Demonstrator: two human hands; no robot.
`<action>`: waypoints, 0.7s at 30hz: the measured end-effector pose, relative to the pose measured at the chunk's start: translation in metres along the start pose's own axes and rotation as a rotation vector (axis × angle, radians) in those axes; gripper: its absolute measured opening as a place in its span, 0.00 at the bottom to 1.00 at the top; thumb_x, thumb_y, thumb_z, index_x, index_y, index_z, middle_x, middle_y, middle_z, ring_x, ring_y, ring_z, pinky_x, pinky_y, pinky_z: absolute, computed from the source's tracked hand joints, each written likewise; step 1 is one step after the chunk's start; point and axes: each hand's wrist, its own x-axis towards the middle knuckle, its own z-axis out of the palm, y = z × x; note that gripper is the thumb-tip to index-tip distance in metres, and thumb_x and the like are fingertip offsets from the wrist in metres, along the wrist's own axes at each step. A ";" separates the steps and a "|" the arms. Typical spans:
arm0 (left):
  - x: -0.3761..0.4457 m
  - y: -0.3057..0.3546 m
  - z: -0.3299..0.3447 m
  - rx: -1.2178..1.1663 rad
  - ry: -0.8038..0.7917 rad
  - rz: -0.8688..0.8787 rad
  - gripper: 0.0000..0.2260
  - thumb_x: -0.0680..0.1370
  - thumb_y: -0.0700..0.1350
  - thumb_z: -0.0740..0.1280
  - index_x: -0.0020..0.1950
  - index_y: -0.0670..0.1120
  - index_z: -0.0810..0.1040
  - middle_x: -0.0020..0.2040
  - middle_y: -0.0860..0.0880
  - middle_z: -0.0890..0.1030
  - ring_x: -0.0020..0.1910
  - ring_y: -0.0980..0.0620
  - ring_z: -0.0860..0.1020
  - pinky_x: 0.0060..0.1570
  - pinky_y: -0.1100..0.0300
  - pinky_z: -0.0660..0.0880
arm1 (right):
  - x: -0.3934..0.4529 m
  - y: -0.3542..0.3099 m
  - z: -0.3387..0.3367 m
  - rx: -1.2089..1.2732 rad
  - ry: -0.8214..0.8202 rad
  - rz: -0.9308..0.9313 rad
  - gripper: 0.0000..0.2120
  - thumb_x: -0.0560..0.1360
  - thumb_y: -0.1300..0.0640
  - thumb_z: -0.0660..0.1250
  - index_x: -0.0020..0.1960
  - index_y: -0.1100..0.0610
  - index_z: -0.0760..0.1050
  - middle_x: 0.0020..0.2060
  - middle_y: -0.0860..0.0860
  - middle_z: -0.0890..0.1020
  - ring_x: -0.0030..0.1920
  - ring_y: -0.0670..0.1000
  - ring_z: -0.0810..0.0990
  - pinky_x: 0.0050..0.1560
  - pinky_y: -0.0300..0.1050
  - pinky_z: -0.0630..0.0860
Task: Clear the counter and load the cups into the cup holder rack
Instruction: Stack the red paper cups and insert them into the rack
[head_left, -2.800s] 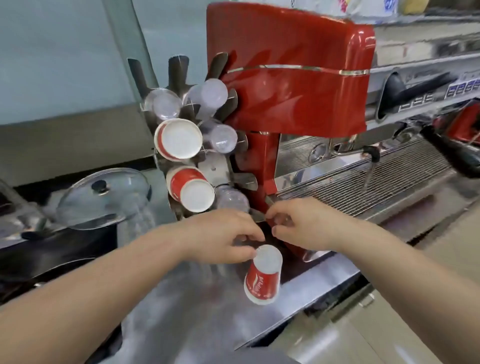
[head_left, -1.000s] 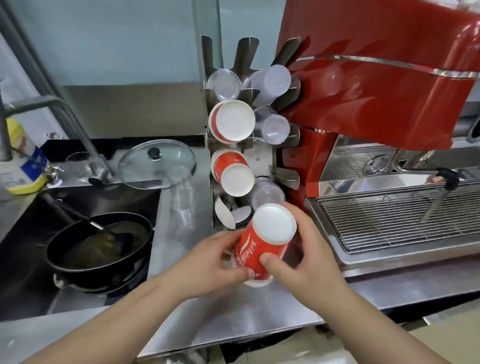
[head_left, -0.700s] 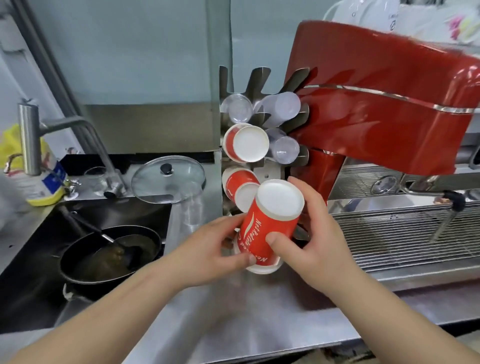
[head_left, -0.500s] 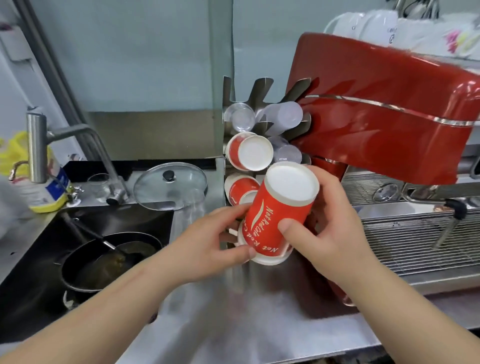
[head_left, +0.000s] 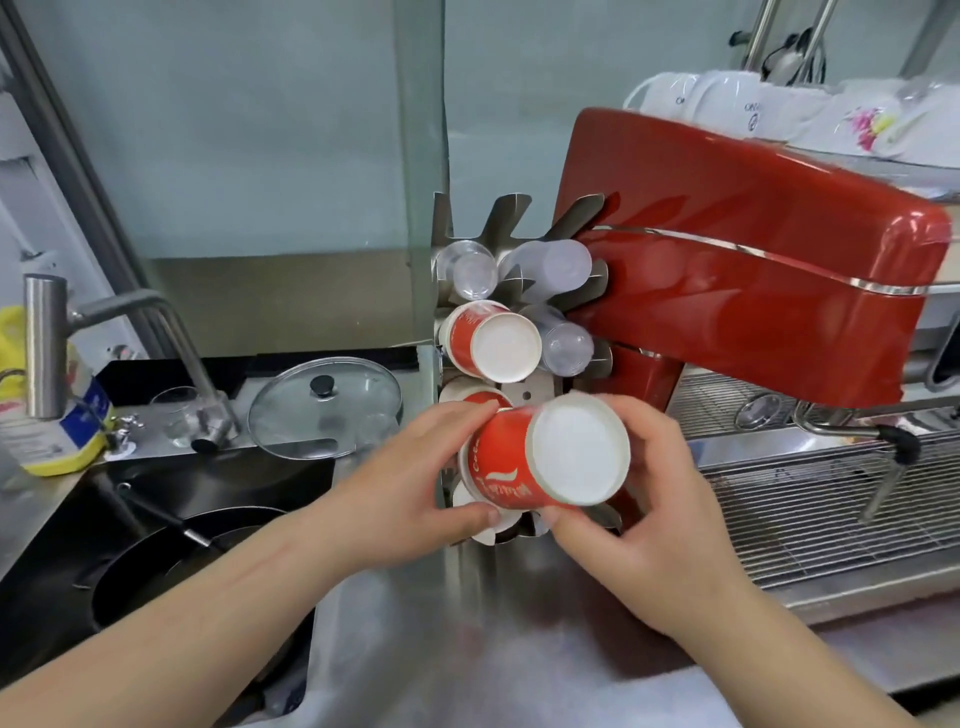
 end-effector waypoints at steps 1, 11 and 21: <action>0.001 -0.002 0.000 0.019 -0.008 0.022 0.37 0.69 0.57 0.71 0.75 0.58 0.58 0.71 0.60 0.64 0.72 0.66 0.59 0.70 0.68 0.59 | -0.004 0.003 0.002 -0.009 0.009 0.004 0.34 0.63 0.50 0.76 0.64 0.37 0.66 0.62 0.39 0.77 0.63 0.47 0.78 0.59 0.47 0.76; 0.010 -0.023 0.003 0.031 0.021 0.057 0.35 0.71 0.53 0.68 0.76 0.57 0.58 0.75 0.59 0.60 0.74 0.67 0.55 0.69 0.75 0.52 | -0.008 0.009 0.025 -0.094 0.045 0.042 0.34 0.61 0.44 0.74 0.60 0.24 0.62 0.62 0.26 0.72 0.64 0.39 0.75 0.60 0.48 0.76; 0.012 -0.034 0.014 0.052 0.015 0.055 0.34 0.73 0.48 0.72 0.76 0.52 0.60 0.74 0.56 0.63 0.73 0.66 0.58 0.67 0.76 0.54 | -0.008 0.040 0.044 -0.045 0.049 0.109 0.33 0.61 0.48 0.77 0.60 0.29 0.66 0.62 0.35 0.74 0.65 0.46 0.76 0.61 0.55 0.76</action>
